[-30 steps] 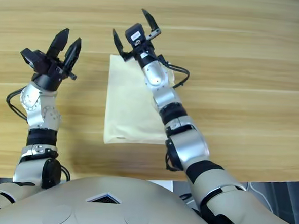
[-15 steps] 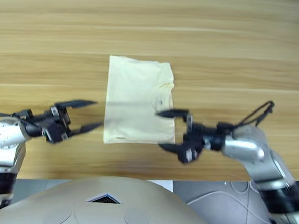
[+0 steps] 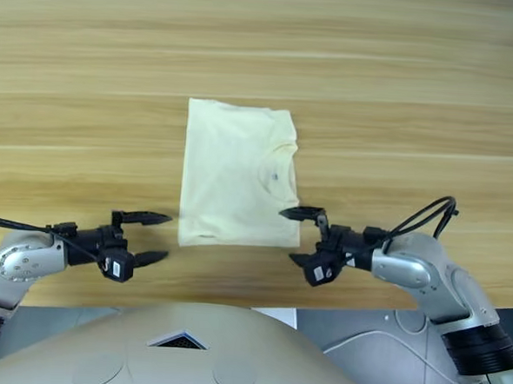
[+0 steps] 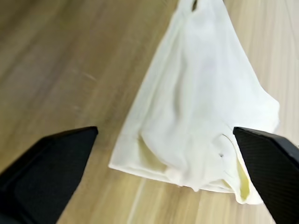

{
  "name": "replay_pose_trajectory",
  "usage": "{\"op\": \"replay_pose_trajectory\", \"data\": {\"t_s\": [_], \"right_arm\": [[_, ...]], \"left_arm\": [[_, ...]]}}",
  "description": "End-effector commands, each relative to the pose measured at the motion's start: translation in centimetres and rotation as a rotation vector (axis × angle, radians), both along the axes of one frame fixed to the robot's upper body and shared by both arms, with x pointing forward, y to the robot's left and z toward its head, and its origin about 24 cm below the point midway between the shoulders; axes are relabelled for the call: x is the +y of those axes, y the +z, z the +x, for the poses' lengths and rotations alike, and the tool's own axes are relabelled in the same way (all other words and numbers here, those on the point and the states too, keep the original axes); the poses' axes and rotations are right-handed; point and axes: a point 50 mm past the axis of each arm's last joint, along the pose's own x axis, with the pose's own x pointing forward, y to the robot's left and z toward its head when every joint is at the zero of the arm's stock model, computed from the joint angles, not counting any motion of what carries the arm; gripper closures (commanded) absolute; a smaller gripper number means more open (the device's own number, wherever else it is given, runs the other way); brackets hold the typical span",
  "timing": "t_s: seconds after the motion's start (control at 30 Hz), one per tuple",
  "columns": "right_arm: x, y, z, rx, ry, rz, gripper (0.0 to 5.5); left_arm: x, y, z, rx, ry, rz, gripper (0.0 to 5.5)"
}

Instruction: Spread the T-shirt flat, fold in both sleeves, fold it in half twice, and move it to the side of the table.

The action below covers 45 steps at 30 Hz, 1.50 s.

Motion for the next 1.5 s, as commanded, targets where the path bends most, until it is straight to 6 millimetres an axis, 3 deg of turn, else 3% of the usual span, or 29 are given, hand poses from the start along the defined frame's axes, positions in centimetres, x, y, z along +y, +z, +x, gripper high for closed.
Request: {"op": "replay_pose_trajectory", "data": {"t_s": [0.03,0.4,0.53,0.83,1.43,1.5], "right_arm": [[-1.3,-1.6,-0.5,0.063,-0.049,-0.121,0.10],[-1.5,-2.0,-0.8,0.083,-0.078,-0.135,0.10],[-1.5,-2.2,-0.9,0.093,-0.092,-0.130,0.50],[-1.7,-2.9,-1.0,0.104,-0.117,-0.156,2.18],[-0.8,-3.2,-0.4,0.083,-0.117,-0.131,5.42],[-0.7,-3.2,-0.4,0.081,-0.116,-0.127,5.46]], "left_arm": [[0.4,-1.1,0.1,0.003,-0.026,0.122,1.41],[0.2,-2.3,0.7,-0.043,-0.078,0.205,1.41],[-0.3,-2.5,0.5,-0.049,-0.116,0.202,1.37],[-1.2,-2.3,-0.3,-0.011,-0.157,0.131,1.37],[-0.1,-3.7,0.7,-0.012,-0.146,0.218,1.37],[-0.1,-3.7,0.5,-0.006,-0.168,0.225,1.58]]}}
